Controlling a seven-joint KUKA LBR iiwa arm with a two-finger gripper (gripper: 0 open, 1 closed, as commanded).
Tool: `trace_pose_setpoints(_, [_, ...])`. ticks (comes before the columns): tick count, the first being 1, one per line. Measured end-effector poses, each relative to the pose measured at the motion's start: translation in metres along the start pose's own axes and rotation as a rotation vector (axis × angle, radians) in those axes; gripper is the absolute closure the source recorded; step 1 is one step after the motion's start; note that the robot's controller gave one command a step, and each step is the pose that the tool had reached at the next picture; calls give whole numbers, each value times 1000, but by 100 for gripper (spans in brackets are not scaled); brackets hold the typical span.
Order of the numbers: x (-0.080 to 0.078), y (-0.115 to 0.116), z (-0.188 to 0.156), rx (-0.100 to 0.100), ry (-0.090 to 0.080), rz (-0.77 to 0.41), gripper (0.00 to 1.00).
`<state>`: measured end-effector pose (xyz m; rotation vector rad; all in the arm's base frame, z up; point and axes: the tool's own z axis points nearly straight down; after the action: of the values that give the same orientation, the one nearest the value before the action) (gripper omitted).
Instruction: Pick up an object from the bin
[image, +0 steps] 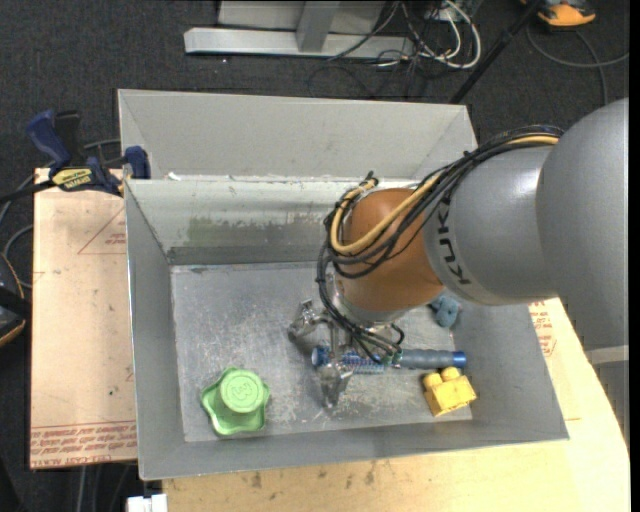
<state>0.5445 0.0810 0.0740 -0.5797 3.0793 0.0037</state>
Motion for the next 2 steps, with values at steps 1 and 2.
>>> trace_pose_setpoints(1, [23, -44, -1, -1, -8, -7, 0])
trace_pose_setpoints(2, [24, -44, -2, 0, 1, -10, 100])
